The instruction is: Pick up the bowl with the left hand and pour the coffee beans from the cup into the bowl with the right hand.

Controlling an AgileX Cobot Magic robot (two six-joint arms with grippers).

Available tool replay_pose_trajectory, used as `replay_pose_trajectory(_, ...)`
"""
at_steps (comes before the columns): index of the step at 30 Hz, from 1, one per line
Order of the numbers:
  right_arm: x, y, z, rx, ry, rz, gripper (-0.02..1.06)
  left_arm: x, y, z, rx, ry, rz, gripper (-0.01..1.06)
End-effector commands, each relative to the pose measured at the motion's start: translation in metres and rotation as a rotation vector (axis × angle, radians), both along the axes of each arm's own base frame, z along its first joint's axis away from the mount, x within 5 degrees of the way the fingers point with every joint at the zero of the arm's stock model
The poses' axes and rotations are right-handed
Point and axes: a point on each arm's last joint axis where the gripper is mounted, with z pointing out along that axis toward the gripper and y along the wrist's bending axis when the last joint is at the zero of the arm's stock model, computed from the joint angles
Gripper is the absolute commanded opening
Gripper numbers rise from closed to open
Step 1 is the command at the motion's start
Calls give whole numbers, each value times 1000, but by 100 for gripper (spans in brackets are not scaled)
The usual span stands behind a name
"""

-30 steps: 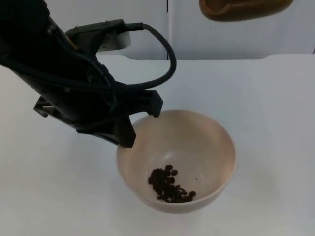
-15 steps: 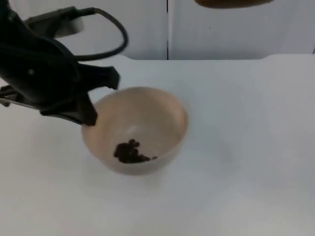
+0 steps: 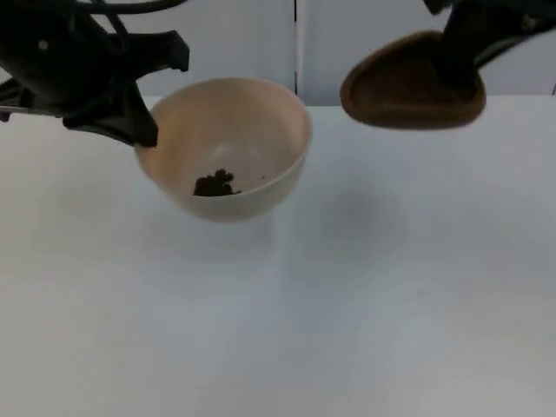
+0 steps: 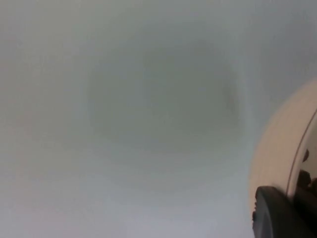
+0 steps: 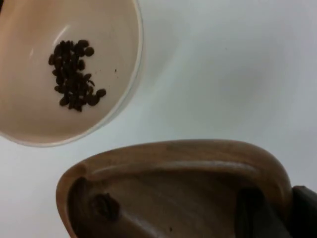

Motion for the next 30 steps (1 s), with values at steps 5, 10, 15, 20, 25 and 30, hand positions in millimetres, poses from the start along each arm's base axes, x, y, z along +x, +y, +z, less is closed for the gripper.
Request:
replay_pose_trajectory(5, -3, -11, -35, 29, 18, -73, 0, 19, 4, -31, 18, 71, 31, 0)
replay_pose_trajectory(10, -9, -25, -66, 19, 63, -137, 0, 27, 15, -54, 22, 111, 80, 0)
replay_pose_trajectory(15, -13, -38, -91, 23, 74, -196, 0, 32, 25, -69, 28, 145, 109, 0)
replay_pose_trajectory(20, -10, -38, -112, -9, 110, -223, 0, 33, 26, -78, 54, 155, 98, 0)
replay_pose_trajectory(25, -1, -33, -138, -13, 134, -250, 0, 33, 27, -82, 65, 161, 90, 0)
replay_pose_trajectory(30, 3, -31, -167, -52, 189, -253, 0, 35, 27, -81, 66, 139, 99, 0)
